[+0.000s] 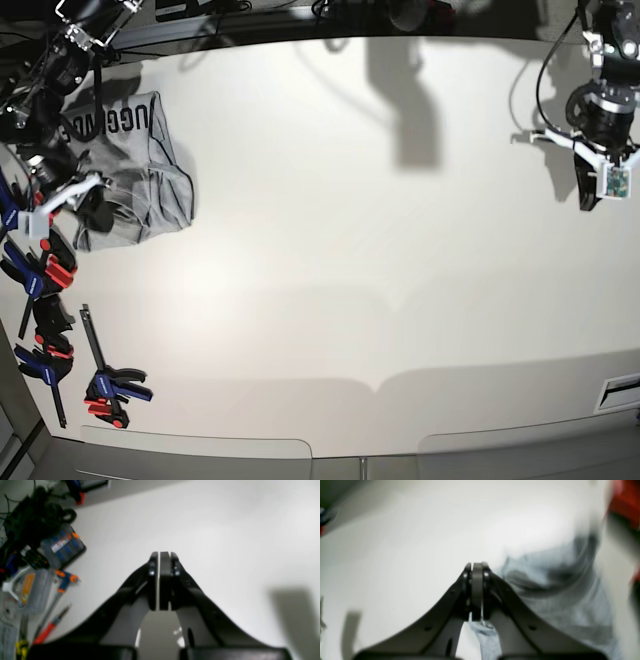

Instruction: Fold the T-shirt properly

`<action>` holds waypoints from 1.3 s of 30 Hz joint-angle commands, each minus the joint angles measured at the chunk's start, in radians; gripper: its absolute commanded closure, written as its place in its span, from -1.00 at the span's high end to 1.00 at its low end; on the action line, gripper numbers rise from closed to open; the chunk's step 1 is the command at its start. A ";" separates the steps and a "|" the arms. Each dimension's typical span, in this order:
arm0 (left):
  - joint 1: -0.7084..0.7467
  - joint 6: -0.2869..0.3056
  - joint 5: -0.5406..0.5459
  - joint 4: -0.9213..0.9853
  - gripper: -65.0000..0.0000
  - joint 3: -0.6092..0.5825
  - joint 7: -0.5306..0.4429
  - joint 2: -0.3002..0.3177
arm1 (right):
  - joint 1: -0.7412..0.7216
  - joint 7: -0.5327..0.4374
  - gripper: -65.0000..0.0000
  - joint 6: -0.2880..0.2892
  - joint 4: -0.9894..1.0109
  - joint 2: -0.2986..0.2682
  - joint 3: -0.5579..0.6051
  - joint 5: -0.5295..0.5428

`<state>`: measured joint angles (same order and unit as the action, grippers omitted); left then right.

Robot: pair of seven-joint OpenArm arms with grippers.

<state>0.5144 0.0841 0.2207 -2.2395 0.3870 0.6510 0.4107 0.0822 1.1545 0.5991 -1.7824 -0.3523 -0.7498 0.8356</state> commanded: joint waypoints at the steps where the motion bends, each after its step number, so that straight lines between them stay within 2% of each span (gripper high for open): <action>1: 0.031 -0.005 -0.003 -0.026 -1.00 0.007 -0.015 0.010 | 0.022 0.006 -1.00 0.025 -0.058 0.006 -0.015 0.018; 6: 0.204 -0.005 -0.013 -0.094 -1.00 0.007 0.045 0.010 | 0.253 0.013 -1.00 0.032 -0.272 0.058 -0.051 0.065; 10: 0.368 -0.005 0.000 -0.117 -1.00 0.007 0.108 0.003 | 0.455 0.075 -1.00 0.032 -0.358 0.104 -0.056 0.122; 15: 0.580 -0.005 0.011 -0.117 -1.00 0.006 0.208 0.003 | 0.666 0.134 -1.00 0.031 -0.362 0.108 -0.055 0.118; 18: 0.706 0.000 0.082 -0.092 -1.00 0.005 0.283 0.003 | 0.804 0.131 -1.00 0.029 -0.362 0.108 -0.054 0.118; 19: 0.746 0.026 0.104 -0.059 -1.00 0.005 0.283 0.003 | 0.850 0.124 -1.00 0.030 -0.360 0.108 -0.054 0.119; 23: 0.795 0.172 0.208 0.148 -1.00 0.005 0.162 0.003 | 1.012 0.058 -1.00 0.030 -0.329 0.109 -0.032 0.105; 26: 0.795 0.269 0.298 0.367 -1.00 0.003 0.023 0.003 | 1.068 -0.083 -1.00 0.030 -0.252 0.108 0.018 0.006; 29: 0.739 0.360 0.351 0.596 -1.00 -0.010 -0.109 0.003 | 1.048 -0.202 -1.00 0.029 -0.104 0.083 0.129 -0.116; 32: 0.591 0.385 0.357 0.824 -1.00 -0.061 -0.162 0.002 | 0.975 -0.291 -1.00 0.012 0.134 0.014 0.307 -0.212; 33: 0.536 0.384 0.357 0.901 -1.00 -0.085 -0.181 0.002 | 0.939 -0.328 -1.00 -0.005 0.227 -0.010 0.373 -0.249; 35: 0.423 0.384 0.357 1.055 -1.00 -0.144 -0.238 0.001 | 0.843 -0.451 -1.00 -0.073 0.429 -0.044 0.510 -0.321; 39: 0.209 0.384 0.343 1.316 -1.00 -0.269 -0.431 -0.035 | 0.594 -0.698 -1.00 -0.270 0.840 -0.059 0.752 -0.387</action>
<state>0.7055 0.4557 0.5476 -0.9089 0.1135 0.2295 0.3645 0.6674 0.4484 0.3122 -0.9226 -0.3981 0.0116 0.4503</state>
